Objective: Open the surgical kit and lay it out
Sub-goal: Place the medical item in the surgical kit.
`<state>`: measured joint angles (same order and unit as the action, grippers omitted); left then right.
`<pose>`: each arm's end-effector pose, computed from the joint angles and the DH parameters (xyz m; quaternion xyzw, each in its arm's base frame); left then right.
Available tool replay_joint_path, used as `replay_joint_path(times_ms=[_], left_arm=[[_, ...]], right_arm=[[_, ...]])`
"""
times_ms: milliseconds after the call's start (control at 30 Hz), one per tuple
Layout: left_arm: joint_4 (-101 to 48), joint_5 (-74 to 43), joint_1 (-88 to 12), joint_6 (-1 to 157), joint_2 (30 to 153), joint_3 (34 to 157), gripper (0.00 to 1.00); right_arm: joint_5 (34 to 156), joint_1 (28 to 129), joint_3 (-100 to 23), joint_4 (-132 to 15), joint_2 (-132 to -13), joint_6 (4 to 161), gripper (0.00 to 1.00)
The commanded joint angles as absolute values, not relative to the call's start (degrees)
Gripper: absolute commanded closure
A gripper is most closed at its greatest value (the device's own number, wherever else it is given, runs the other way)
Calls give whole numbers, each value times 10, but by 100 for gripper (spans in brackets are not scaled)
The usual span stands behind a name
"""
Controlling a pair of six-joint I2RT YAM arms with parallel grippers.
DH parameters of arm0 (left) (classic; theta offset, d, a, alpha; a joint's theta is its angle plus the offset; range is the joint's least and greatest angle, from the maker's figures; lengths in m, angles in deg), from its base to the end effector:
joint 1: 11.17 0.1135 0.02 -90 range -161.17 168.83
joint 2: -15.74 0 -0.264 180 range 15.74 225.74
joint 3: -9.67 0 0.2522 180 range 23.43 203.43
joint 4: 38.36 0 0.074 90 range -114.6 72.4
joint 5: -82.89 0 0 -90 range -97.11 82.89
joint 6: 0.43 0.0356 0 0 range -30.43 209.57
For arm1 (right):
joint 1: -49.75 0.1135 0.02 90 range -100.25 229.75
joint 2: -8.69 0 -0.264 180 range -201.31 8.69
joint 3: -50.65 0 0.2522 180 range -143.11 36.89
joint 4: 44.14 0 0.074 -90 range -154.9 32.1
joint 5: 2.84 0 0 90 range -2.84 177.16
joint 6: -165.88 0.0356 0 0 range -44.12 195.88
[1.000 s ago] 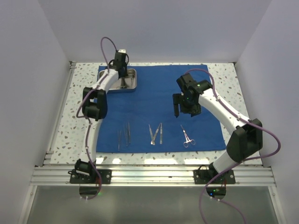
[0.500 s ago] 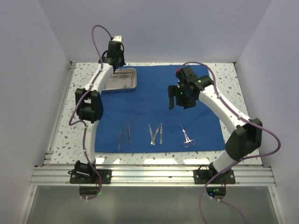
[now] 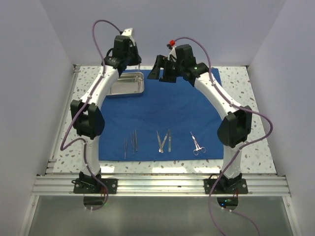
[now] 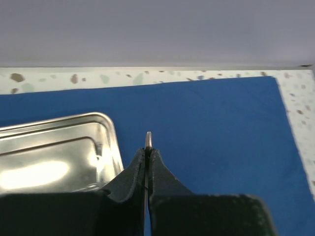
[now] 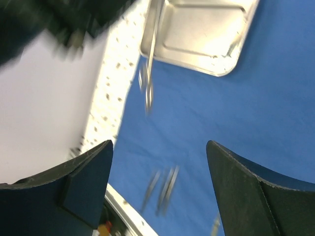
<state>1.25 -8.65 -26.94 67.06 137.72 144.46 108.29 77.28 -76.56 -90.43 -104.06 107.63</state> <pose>0.4843 -0.1378 0.3439 -0.0430 0.8506 -0.1826 0.4912 0.3997 0.2228 0.3634 -0.0574 0.8618 0.3756 0.3361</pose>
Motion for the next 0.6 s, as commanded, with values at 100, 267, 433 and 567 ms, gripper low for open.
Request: replay_joint_path(times_ms=[100, 267, 433, 567], left_arm=[[19, -157, -315, 591, 1290, 1438, 100], [31, -159, -338, 578, 1268, 1423, 100], [20, -162, -344, 565, 1249, 1417, 100], [21, -162, -344, 563, 1248, 1417, 100]], right_arm=[[1134, 773, -818, -765, -1071, 1176, 20], [1126, 773, -802, -750, -1061, 1185, 23], [1111, 773, -765, -754, -1036, 1175, 100], [1094, 773, -728, -761, -1009, 1161, 100]])
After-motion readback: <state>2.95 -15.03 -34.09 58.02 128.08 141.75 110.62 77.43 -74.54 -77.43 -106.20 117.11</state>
